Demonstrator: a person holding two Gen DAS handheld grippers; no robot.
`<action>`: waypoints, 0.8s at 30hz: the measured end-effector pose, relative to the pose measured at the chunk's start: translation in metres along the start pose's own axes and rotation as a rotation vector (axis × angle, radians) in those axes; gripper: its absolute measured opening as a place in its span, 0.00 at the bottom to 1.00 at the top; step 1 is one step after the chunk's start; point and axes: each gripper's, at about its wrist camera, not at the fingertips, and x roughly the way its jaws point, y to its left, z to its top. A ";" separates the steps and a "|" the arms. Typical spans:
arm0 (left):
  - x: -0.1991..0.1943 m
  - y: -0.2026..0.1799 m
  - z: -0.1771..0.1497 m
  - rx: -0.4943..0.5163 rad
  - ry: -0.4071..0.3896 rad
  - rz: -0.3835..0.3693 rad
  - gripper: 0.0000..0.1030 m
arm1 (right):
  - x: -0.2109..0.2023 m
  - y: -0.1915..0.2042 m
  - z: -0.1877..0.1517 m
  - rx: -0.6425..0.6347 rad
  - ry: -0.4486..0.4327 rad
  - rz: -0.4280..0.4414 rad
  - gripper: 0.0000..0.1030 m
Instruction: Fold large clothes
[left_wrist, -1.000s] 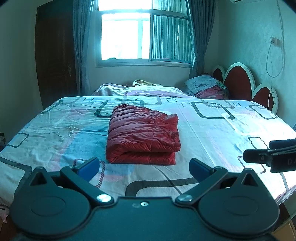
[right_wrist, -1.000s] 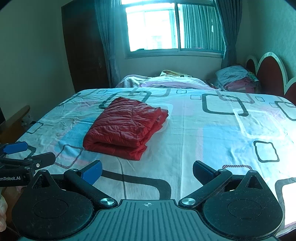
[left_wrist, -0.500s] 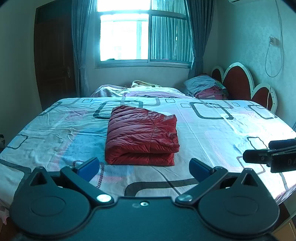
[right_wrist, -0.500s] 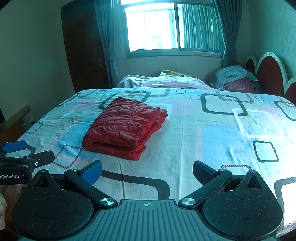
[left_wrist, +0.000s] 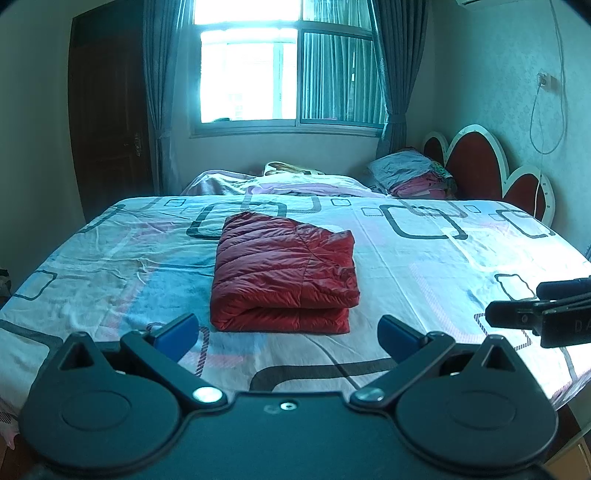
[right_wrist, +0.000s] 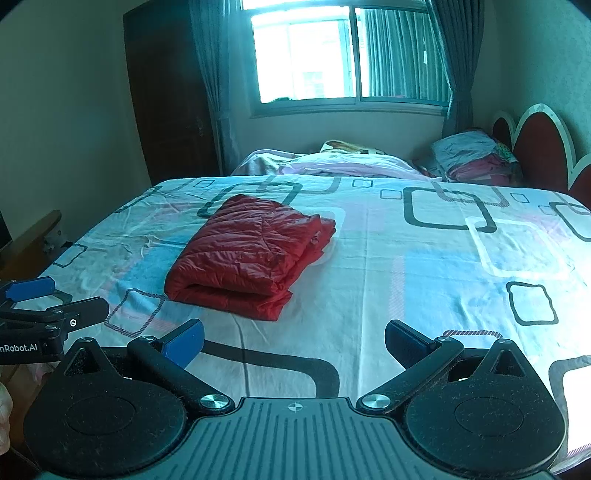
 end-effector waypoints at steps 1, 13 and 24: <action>0.000 0.000 0.000 -0.001 0.000 -0.001 1.00 | 0.000 0.000 0.000 0.000 0.000 0.001 1.00; 0.002 0.001 0.002 0.004 -0.002 -0.001 1.00 | 0.000 -0.002 0.001 -0.003 -0.002 0.005 1.00; 0.002 -0.001 0.001 0.021 -0.014 0.000 1.00 | 0.001 -0.004 0.002 -0.008 -0.006 0.011 1.00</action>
